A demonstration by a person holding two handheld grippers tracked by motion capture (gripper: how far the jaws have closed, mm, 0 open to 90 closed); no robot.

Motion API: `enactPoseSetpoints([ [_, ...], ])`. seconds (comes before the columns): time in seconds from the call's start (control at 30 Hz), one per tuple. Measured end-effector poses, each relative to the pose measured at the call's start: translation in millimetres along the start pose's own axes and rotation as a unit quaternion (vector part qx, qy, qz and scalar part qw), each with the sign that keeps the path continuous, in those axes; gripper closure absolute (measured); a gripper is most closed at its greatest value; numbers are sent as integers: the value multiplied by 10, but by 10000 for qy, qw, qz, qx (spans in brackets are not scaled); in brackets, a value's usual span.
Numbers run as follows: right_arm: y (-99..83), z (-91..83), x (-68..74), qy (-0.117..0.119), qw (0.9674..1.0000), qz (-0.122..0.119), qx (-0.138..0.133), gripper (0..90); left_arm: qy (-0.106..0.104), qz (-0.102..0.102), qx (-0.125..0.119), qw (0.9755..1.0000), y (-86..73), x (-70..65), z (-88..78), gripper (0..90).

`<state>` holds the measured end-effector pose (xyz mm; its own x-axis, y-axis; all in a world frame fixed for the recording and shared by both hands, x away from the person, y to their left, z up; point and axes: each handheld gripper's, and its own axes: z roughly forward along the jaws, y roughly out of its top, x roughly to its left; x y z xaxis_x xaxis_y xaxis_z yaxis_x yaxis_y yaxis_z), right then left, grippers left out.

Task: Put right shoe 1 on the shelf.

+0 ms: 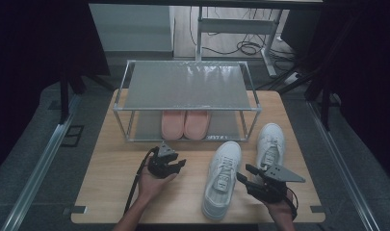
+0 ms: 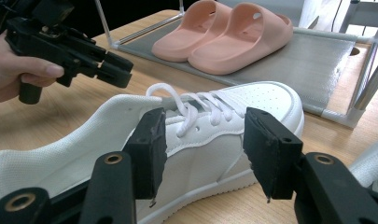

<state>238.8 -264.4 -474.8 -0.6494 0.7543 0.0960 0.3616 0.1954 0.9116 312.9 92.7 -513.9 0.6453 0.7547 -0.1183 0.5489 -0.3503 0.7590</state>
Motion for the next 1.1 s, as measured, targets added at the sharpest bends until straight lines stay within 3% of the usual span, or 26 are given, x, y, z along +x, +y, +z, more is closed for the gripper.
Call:
enactPoseSetpoints([
  [0.17,1,0,2,3,10000,-21,3,495,-74,-57,97,9999,-106,27,-74,522],
  [0.43,-3,14,14,3,10000,-18,15,496,40,-115,226,9997,-227,84,-246,508],
  [0.63,-7,19,22,10,10000,-15,21,495,139,-146,122,9997,-290,128,-435,495],
  [0.73,-10,27,25,10,10000,-29,20,495,170,-229,-48,9996,-327,152,-524,495],
  [1.1,-12,37,40,30,10000,-23,27,498,264,-227,-93,9994,-367,184,-636,495],
])
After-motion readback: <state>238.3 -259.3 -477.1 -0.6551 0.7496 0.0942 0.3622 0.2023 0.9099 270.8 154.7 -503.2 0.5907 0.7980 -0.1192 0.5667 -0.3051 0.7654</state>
